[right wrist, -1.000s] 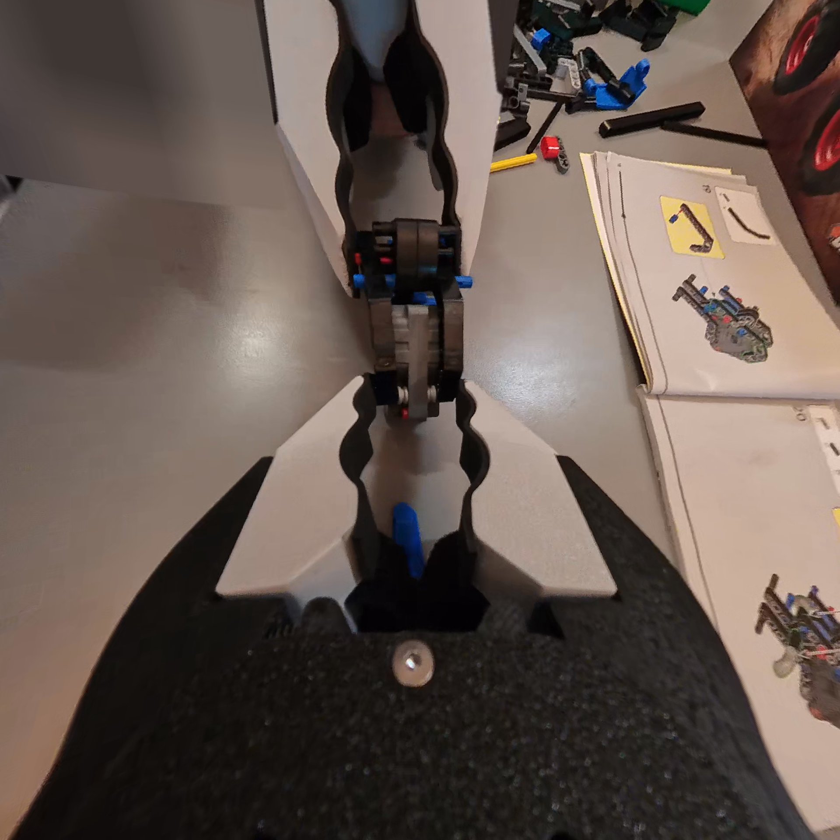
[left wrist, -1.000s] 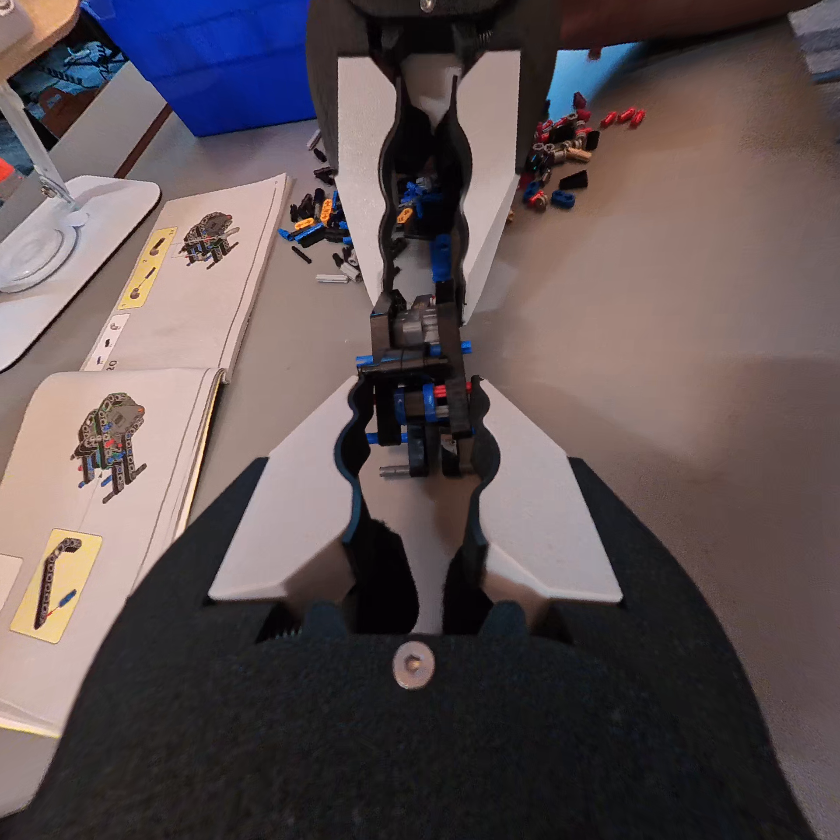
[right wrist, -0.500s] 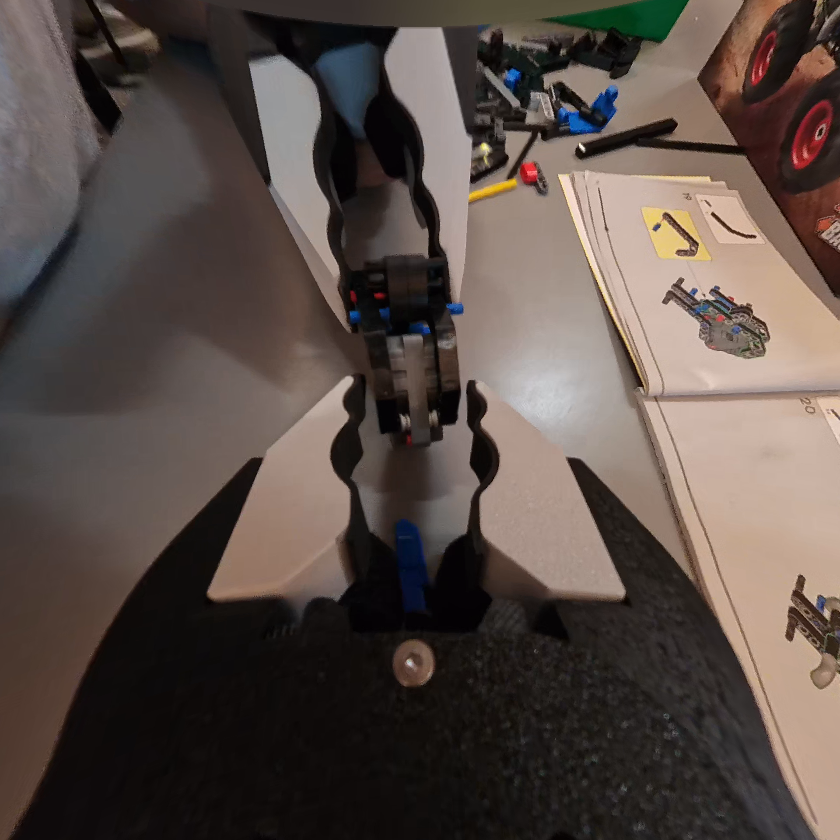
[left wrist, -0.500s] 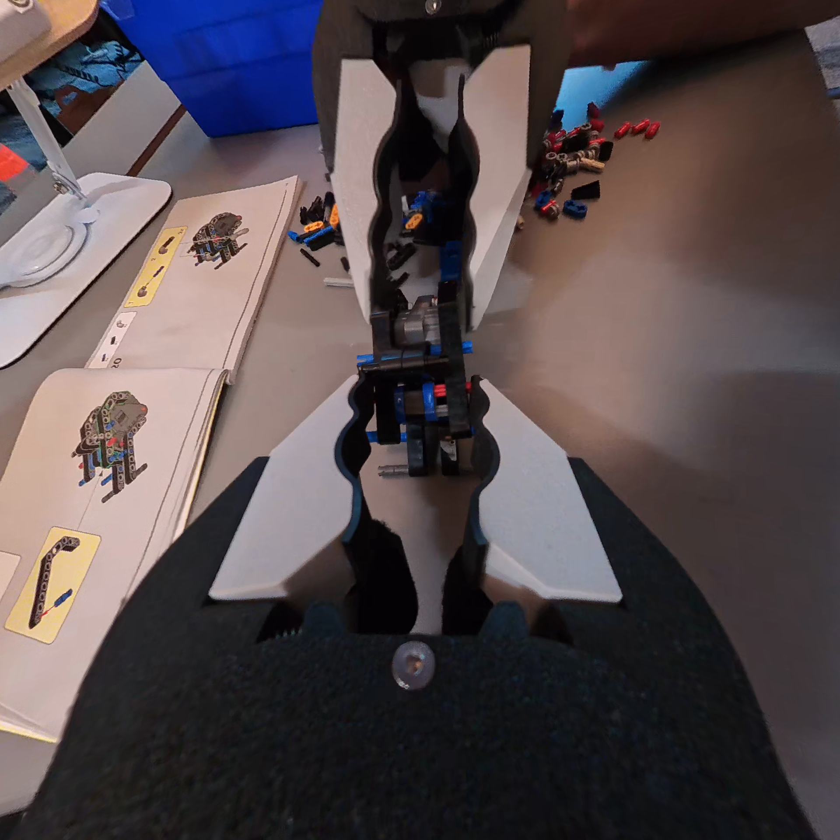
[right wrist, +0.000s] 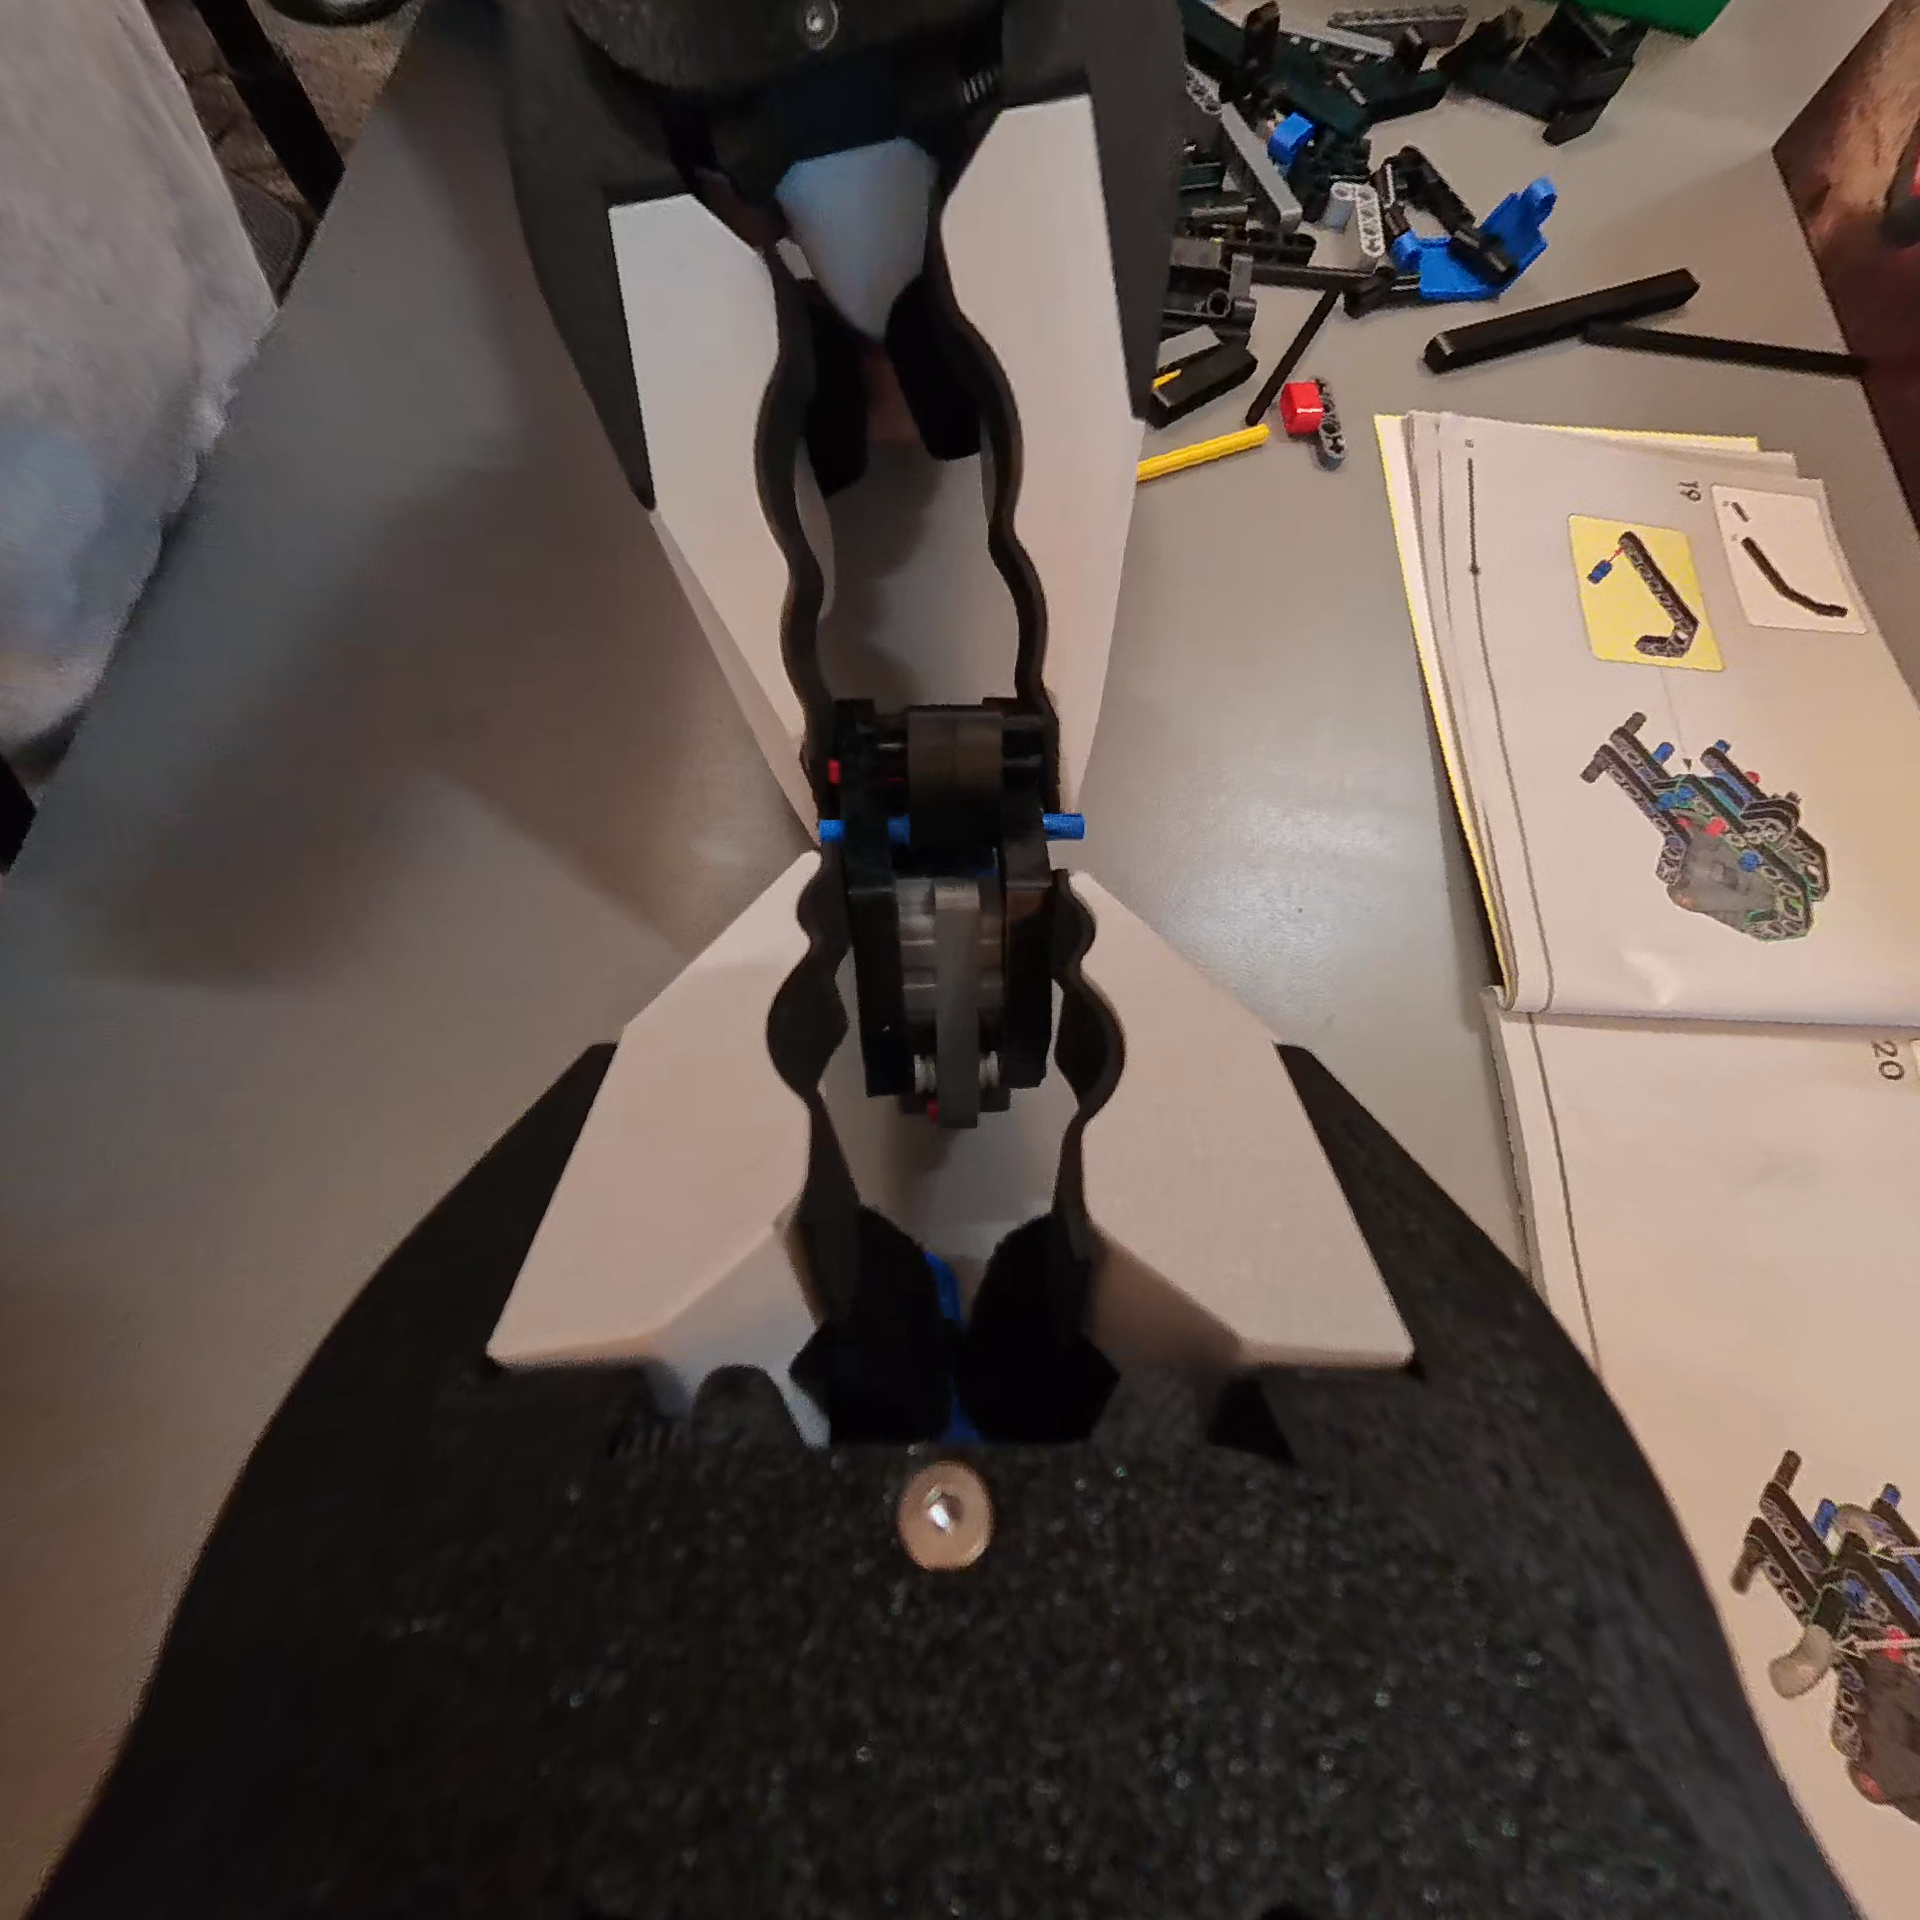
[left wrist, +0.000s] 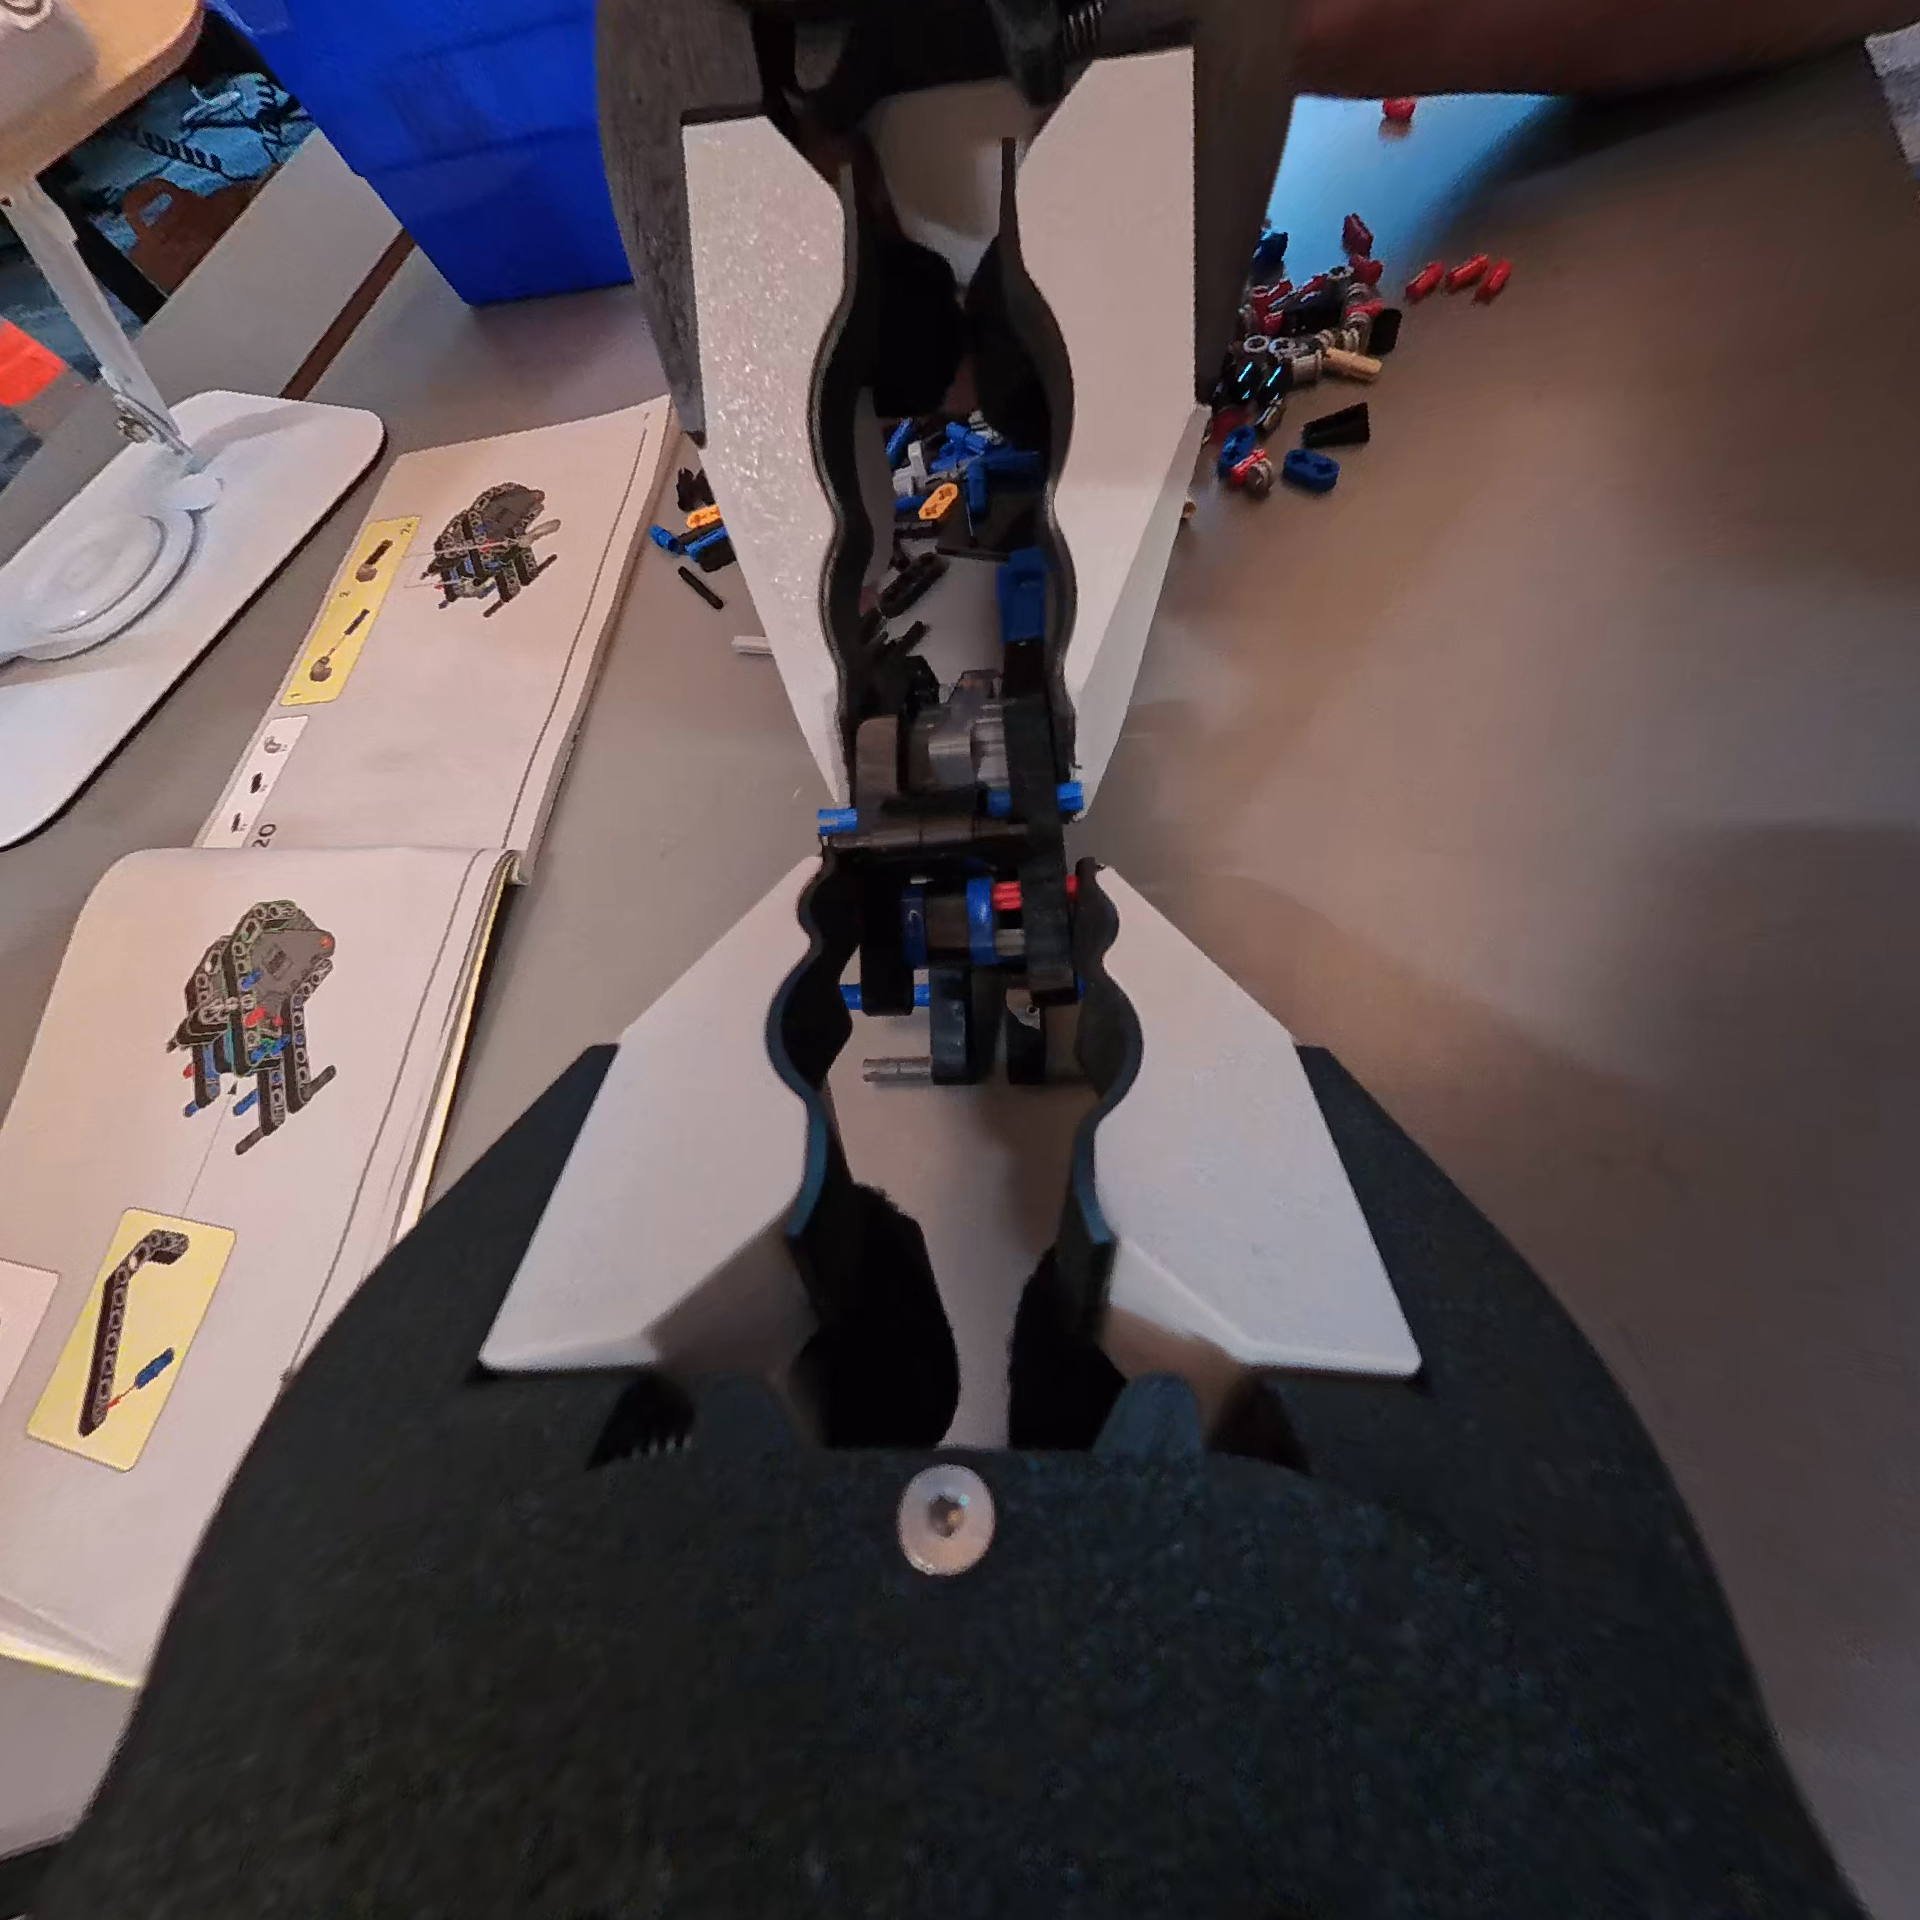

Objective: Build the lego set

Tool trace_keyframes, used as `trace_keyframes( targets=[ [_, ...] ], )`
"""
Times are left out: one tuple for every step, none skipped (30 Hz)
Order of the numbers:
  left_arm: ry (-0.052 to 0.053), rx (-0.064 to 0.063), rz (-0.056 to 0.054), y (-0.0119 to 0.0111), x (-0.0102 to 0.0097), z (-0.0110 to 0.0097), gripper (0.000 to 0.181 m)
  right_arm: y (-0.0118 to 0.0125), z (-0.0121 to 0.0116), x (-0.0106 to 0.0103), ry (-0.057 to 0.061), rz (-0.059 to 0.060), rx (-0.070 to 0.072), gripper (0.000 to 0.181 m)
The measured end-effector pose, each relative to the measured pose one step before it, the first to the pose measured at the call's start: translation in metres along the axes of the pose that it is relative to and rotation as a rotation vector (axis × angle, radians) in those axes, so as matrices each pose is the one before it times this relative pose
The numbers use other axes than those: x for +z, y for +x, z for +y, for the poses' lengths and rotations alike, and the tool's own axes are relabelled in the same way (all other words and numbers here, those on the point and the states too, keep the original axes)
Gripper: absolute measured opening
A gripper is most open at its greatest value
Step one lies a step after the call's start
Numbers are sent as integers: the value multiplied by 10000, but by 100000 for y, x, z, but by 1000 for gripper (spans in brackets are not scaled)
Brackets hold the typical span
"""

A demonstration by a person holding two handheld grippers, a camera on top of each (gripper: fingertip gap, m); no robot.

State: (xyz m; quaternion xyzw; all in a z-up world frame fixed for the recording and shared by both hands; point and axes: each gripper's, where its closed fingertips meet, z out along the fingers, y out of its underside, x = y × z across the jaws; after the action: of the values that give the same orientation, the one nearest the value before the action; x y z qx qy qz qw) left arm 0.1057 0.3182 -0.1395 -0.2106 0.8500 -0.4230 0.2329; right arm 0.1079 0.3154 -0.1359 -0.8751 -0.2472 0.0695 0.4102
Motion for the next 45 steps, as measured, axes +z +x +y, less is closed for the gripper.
trace_keyframes(
  targets=[
    [-38, -60, -4, -2, 10, 2, 39, 19, 12, 12, -42, 51, -54, 36],
    [14, -140, 15, 42, 51, -52, 38, -47, 69, -69, -16, -27, -31, 36],
    [7, -42, 44, 75, 71, -61, 38, -47, 74, -69, -25, -22, -45, 36],
    [-51, 9, 26, 14, 21, -11, 38, 18, 3, 7, -34, 76, -62, 36],
    [9, 10, -9, 5, 37, -26, 38, -2, 31, -53, 9, -2, 40, 36],
    [102, -15, -25, 70, 116, -85, 39, -65, 94, -122, 10, -151, 247, 37],
    [94, -55, 19, 100, 105, -106, 39, -40, 72, -104, 81, -124, 103, 37],
    [52, -33, 125, 167, 63, -71, 40, 2, 38, -70, 115, -35, -44, 37],
    [27, 36, 135, 139, -70, -37, 41, -58, -27, 6, 74, -36, -12, 37],
    [-9, 60, 283, 306, -210, 3, 46, -87, -50, 43, 71, -10, -64, 37],
    [-3, -36, 294, 262, -266, -2, 52, -62, -23, 5, 46, 1, -50, 38],
    [39, -135, 56, -166, -302, -49, 52, 1, 12, -15, -10, -29, 36, 38],
    [12, -145, -13, -315, -224, 50, 52, 3, 10, -21, -29, -49, 80, 37],
    [-45, -162, 30, -272, -154, 165, 51, 4, 5, -8, -12, -7, 21, 37],
    [-1, -150, 75, -149, -105, 99, 52, 1, -12, 21, 4, 34, -34, 38],
    [9, -77, 140, 93, -68, 62, 49, -29, -24, 21, 19, 15, -24, 38],
    [-10, -5, 123, 181, -32, 28, 46, -11, -19, 21, 15, 11, -7, 38],
    [-21, 49, 30, 98, -11, 7, 45, -54, -5, 6, -2, -22, 8, 38],
    [-28, 63, -5, 39, -8, -12, 45, -47, -4, 3, -18, -5, -16, 38],
    [-24, 33, -6, 15, 5, -9, 45, -21, -1, -2, -20, 23, -49, 38],
    [-8, 24, 2, 26, -4, -6, 45, -22, 13, -3, -14, -4, -2, 38],
    [-13, 44, -13, 4, -5, -2, 44, -2, 6, -1, -5, 1, 25, 38],
    [-25, 67, -37, -12, 3, 12, 43, 0, -8, 5, -14, 17, -7, 38],
    [-45, 72, -82, -97, -13, 18, 43, -1, -1, 25, -45, 25, -10, 38],
    [-69, 78, -84, -105, -24, 22, 42, 8, -7, 26, -43, 51, -33, 38],
    [-59, 50, -69, -38, -13, 1, 40, -1, -11, 4, -35, 54, -35, 38],
    [-31, 60, -67, -23, -6, 2, 39, -7, 3, -11, -16, 29, -21, 37],
    [-27, 51, -48, -22, -1, -12, 38, 33, -6, 8, -4, 44, 4, 37],
    [27, -14, 90, 163, 31, -125, 29, 159, 37, -52, -36, 112, 56, 35],
    [-18, -48, -108, -86, 94, -53, 29, 10, 92, -75, -57, -50, 8, 35],
    [-35, 178, -74, 64, 93, -46, 29, -139, 132, -124, -70, -113, -87, 34],
    [-4, 402, -61, 199, 52, -62, 30, -189, 60, -67, -89, -35, -174, 34],
    [-57, 184, -71, 50, -10, 2, 30, 44, -48, 29, -34, 185, -186, 34],
    [-63, -87, -2, -67, -48, 47, 30, 74, -40, 54, -21, 143, -2, 35],
    [31, -28, -12, -38, -12, 3, 30, 20, -14, -3, -5, -32, 221, 35],
    [86, 5, -21, 19, 19, -17, 30, -15, 4, -21, 54, -159, 361, 35],
    [73, -99, 62, 71, 23, -50, 30, -112, 24, -46, 120, -208, 265, 35],
    [57, -159, 110, 107, 22, -46, 31, -105, 14, -45, 153, -122, 21, 36],
    [60, -82, 54, 30, 10, -17, 31, 0, -50, -1, 143, -9, -45, 36],
    [39, 0, 30, 26, -25, -4, 31, 13, -37, 27, 82, -8, 4, 36],
    [17, 7, 25, 24, -36, -15, 33, 5, -8, 8, 20, -30, 65, 35],
    [-5, -36, -27, -84, -46, 0, 35, -10, 1, -3, 4, -29, 64, 36],
    [25, -15, -5, -107, -130, -26, 38, -11, -6, -10, 33, -20, 16, 35],
    [83, -17, 25, -122, -220, -84, 40, 9, -1, -15, 46, -7, -6, 35],
    [111, -66, 47, -133, -247, -107, 41, -5, -1, -20, 50, -16, 19, 35]
  ],
)
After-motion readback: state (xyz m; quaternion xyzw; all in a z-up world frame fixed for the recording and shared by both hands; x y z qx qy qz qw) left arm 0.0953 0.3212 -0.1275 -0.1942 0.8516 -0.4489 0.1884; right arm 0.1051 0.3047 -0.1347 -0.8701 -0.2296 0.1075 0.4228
